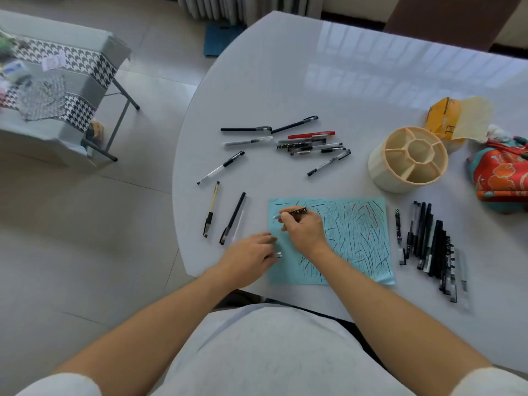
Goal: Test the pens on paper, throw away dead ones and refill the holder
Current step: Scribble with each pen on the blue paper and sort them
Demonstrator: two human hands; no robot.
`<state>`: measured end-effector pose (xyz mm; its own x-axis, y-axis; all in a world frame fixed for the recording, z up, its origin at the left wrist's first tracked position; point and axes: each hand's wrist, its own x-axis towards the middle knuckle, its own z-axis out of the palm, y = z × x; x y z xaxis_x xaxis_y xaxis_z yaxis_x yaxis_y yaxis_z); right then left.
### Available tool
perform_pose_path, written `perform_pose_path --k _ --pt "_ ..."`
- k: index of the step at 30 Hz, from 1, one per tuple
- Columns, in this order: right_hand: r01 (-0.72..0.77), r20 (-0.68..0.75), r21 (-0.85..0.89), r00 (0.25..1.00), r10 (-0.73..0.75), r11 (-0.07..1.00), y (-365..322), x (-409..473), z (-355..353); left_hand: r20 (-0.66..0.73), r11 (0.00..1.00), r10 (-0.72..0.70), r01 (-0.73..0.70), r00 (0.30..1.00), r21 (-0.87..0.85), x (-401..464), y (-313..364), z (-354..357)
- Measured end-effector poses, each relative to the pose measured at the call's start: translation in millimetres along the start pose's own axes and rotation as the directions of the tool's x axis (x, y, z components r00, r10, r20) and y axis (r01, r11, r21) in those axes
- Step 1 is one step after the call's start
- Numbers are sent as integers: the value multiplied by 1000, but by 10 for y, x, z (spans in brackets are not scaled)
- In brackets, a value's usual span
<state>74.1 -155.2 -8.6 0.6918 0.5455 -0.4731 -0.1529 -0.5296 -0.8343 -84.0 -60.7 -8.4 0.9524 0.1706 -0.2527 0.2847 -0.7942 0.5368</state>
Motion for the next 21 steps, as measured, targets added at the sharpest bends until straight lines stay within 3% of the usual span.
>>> perform_pose_path --k 6,8,10,16,21 --pt "115 3 -406 992 -124 907 -23 155 124 -13 999 21 -21 1000 24 10 -11 99" --pt "135 -10 -455 988 -157 880 -25 200 129 -20 1000 21 -20 1000 15 13 -6 97" --pt "134 -30 -420 987 -161 898 -57 237 104 -20 1000 20 -20 1000 3 28 -2 79" --pt "68 -132 -80 988 -78 994 -193 188 -117 40 999 -12 14 999 -34 46 -13 52" --pt "8 -79 160 997 5 987 -110 -126 -370 1 987 -105 105 994 -125 57 33 6"
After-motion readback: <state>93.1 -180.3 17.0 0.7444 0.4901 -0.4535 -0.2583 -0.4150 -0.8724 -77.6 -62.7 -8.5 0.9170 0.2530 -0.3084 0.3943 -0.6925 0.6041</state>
